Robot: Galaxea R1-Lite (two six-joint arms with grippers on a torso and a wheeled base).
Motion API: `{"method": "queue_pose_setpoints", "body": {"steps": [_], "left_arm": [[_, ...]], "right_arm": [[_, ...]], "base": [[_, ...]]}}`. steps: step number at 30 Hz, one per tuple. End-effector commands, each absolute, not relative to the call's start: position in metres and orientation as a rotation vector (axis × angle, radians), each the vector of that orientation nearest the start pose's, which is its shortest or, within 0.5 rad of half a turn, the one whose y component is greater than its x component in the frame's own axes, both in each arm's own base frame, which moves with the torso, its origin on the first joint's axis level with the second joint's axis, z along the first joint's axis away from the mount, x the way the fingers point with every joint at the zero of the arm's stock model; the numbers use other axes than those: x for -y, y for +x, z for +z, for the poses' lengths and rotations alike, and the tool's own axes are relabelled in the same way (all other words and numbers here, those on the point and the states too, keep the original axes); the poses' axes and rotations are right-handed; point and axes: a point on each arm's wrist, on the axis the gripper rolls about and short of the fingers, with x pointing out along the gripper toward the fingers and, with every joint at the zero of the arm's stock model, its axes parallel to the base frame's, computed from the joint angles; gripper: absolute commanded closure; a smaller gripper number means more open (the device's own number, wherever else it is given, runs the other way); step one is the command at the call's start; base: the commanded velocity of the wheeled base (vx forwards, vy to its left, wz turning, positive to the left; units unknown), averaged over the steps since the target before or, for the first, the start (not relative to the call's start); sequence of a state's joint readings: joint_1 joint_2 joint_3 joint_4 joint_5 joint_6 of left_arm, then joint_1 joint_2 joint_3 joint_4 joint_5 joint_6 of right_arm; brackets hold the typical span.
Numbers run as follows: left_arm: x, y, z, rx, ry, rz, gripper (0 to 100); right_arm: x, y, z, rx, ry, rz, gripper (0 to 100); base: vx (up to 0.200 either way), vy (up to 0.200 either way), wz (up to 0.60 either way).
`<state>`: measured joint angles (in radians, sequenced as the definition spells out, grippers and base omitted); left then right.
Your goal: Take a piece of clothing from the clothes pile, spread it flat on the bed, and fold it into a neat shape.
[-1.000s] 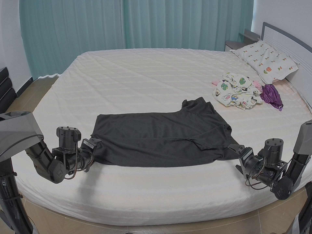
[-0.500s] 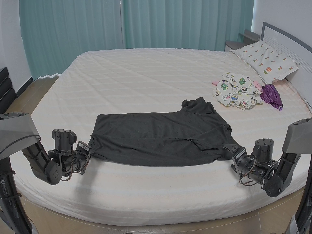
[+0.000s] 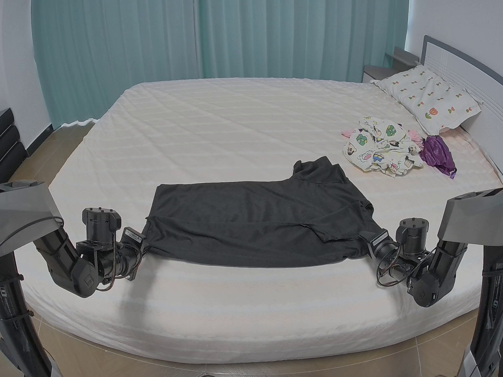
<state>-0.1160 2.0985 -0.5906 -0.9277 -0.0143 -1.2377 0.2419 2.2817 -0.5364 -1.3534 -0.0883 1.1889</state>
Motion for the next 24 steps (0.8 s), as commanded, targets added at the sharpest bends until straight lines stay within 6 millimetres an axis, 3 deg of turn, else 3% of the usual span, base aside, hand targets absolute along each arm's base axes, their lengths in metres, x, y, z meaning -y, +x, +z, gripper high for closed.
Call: {"method": "queue_pose_setpoints", "body": {"steps": [1,14,24], "left_arm": [[0.038,0.319,0.032,-0.586,-1.166,0.251,100],[0.036,0.295,0.035,-0.561,-1.130,0.215,100],[0.034,0.277,0.039,-0.583,-1.098,0.222,100]], "right_arm": [[-0.077,0.319,0.001,-0.430,1.094,-0.125,100],[-0.072,0.275,0.037,-0.387,1.074,-0.082,100],[-0.066,0.241,0.034,-0.465,1.042,-0.111,100]], "base": [[0.000,0.000,0.00],[0.000,0.000,0.00],[0.000,0.000,0.00]]}}
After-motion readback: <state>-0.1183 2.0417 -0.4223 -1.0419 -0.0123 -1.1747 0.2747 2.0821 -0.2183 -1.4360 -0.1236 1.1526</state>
